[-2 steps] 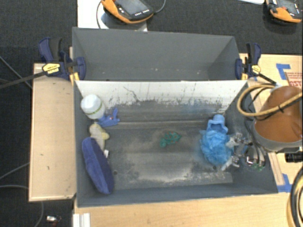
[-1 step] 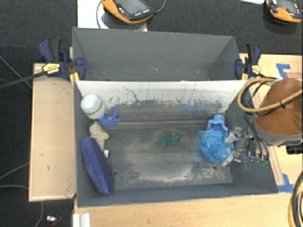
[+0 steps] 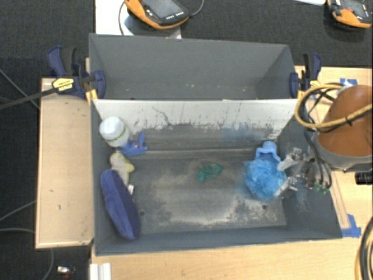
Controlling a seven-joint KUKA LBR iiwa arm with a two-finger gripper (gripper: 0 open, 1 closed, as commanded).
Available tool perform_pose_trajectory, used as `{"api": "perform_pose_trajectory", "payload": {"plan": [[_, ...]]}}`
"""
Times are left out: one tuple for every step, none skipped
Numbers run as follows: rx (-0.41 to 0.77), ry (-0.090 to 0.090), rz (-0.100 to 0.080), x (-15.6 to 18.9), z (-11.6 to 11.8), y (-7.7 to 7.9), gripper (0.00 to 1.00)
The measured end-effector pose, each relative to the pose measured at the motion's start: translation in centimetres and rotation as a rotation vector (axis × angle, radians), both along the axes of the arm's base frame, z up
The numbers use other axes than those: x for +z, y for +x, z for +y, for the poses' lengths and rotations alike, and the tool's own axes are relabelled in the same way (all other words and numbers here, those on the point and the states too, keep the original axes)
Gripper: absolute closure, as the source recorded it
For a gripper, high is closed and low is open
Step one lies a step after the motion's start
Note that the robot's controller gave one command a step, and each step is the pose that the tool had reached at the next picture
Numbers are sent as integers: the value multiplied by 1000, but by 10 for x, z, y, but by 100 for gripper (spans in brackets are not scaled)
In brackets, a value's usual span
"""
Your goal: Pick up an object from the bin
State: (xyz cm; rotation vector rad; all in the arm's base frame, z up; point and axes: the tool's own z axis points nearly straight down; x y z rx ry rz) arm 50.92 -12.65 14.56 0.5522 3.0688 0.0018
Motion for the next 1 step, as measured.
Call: {"api": "perform_pose_trajectory", "payload": {"plan": [[70,-2,1,3,16,-21,0]]}}
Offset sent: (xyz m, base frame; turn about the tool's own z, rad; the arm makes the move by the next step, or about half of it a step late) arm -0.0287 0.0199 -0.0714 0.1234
